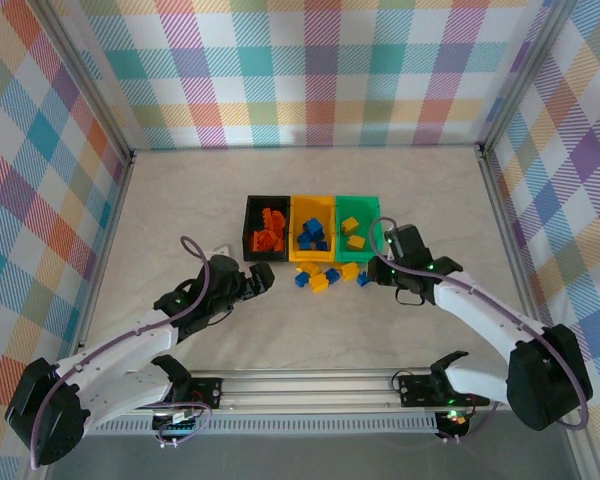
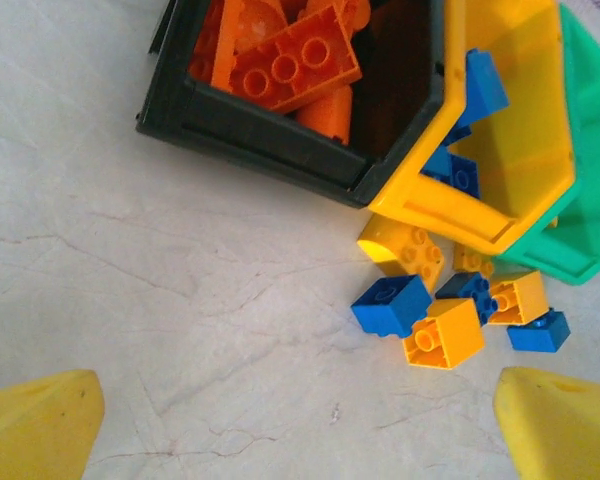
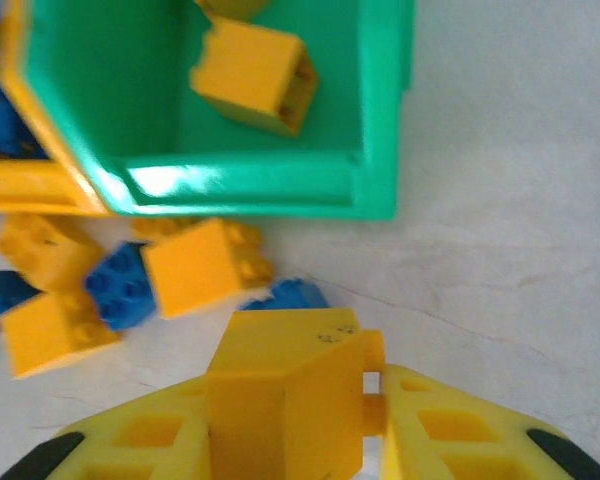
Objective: Sort the legos into containers by color
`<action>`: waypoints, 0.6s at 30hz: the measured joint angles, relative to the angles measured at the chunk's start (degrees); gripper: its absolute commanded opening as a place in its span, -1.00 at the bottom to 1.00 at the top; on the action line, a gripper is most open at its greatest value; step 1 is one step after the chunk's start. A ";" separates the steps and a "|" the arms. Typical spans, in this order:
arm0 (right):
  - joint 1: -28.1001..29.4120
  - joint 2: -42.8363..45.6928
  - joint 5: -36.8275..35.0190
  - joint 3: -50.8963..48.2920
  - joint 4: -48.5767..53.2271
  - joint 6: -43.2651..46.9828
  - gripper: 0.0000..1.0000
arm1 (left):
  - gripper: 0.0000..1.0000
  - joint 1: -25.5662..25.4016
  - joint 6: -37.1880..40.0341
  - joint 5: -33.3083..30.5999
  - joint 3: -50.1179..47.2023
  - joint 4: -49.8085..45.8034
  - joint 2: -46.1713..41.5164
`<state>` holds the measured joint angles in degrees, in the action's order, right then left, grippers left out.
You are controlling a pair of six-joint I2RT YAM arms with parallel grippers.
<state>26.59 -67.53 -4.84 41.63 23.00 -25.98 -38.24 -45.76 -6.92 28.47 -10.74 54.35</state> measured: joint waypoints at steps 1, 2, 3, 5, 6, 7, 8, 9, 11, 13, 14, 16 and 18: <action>0.00 -0.83 0.50 1.73 0.22 0.35 -0.27 | 1.00 0.00 -0.13 0.26 -0.37 -0.04 0.00; 0.00 -2.40 1.09 4.13 0.39 0.61 -0.27 | 1.00 0.00 -0.15 0.50 -0.68 0.00 0.02; 0.00 -4.42 1.38 6.64 0.22 0.83 -0.26 | 1.00 0.00 -0.17 0.92 -0.92 0.00 0.02; 0.00 -9.09 1.42 11.74 0.02 1.18 -0.27 | 1.00 0.00 -0.33 1.57 -1.03 -0.02 0.09; -0.02 -11.96 1.22 14.58 -0.15 1.25 -0.27 | 1.00 0.00 -0.35 1.88 -1.01 0.00 0.11; -0.02 -14.34 1.03 16.81 -0.24 1.25 -0.27 | 1.00 0.00 -0.37 2.03 -1.01 0.04 0.13; -0.20 -17.55 0.79 19.78 -0.37 1.27 -0.27 | 1.00 0.00 -0.39 2.34 -1.03 0.02 0.13; -0.39 -20.50 0.68 22.32 -0.52 1.25 -0.27 | 1.00 0.00 -0.52 2.62 -1.03 0.02 0.11; -0.83 -25.35 0.22 25.97 -0.94 1.22 -0.24 | 1.00 0.00 -0.66 3.06 -1.01 -0.09 0.02; -1.27 -29.24 -0.48 28.33 -0.90 1.22 -0.11 | 1.00 0.00 -0.92 3.32 -1.03 -0.24 -0.44; -1.49 -30.84 -0.74 29.31 -0.68 1.20 0.02 | 1.00 0.00 -0.98 3.45 -1.03 -0.39 -0.85; -1.53 -33.35 -0.94 30.84 -0.48 1.22 0.30 | 1.00 0.00 -0.98 3.50 -1.03 -1.03 -1.77; -1.57 -33.90 -0.90 31.04 -0.37 1.38 0.41 | 1.00 0.00 -0.98 3.50 -1.03 -1.44 -2.49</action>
<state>25.02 -101.43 -5.74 72.66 22.63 -24.60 -38.24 -46.74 -3.42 27.44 -12.19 51.86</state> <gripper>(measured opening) 0.669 0.998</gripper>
